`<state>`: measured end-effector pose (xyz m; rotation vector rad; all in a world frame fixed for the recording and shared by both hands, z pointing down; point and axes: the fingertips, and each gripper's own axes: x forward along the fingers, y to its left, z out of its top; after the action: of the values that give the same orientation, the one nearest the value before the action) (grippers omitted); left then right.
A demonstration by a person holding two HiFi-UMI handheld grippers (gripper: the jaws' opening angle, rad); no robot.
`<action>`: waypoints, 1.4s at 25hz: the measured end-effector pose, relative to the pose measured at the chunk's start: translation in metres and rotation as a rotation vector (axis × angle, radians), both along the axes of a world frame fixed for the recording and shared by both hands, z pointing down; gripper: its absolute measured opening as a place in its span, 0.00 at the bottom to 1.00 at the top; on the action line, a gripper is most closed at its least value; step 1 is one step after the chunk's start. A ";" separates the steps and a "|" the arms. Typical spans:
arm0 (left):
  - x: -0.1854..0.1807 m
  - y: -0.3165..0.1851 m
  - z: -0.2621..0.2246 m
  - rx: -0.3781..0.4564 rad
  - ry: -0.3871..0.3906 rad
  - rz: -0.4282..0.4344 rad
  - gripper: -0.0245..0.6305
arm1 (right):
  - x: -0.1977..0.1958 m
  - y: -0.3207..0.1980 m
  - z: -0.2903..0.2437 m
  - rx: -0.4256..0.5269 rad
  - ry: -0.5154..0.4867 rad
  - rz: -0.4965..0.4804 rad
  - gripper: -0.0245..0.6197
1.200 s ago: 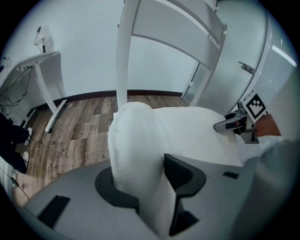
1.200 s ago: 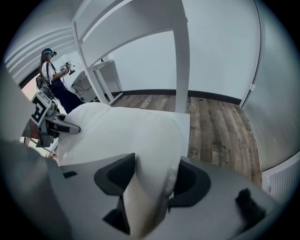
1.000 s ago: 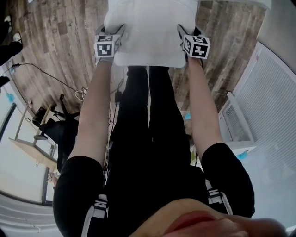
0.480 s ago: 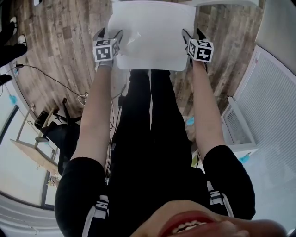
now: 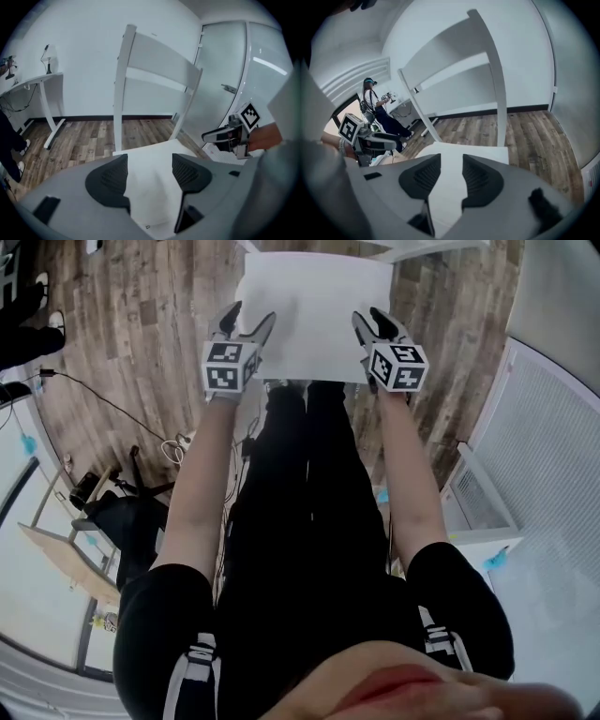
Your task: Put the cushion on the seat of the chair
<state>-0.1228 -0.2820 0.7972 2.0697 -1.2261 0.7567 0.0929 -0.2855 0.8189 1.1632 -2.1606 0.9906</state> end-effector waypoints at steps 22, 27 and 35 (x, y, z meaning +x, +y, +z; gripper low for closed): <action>0.068 0.027 -0.410 0.529 0.263 0.213 0.05 | -0.076 0.031 -0.428 0.600 -0.184 -0.225 0.06; 0.080 0.031 -0.467 0.616 0.242 0.263 0.05 | -0.067 0.036 -0.497 0.684 -0.194 -0.227 0.06; 0.096 0.031 -0.527 0.674 0.274 0.275 0.05 | -0.056 0.040 -0.550 0.757 -0.194 -0.238 0.06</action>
<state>-0.0272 -0.2507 0.2706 2.8145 -1.1490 0.1492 0.0374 -0.2451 0.2689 1.0925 -2.8647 0.1649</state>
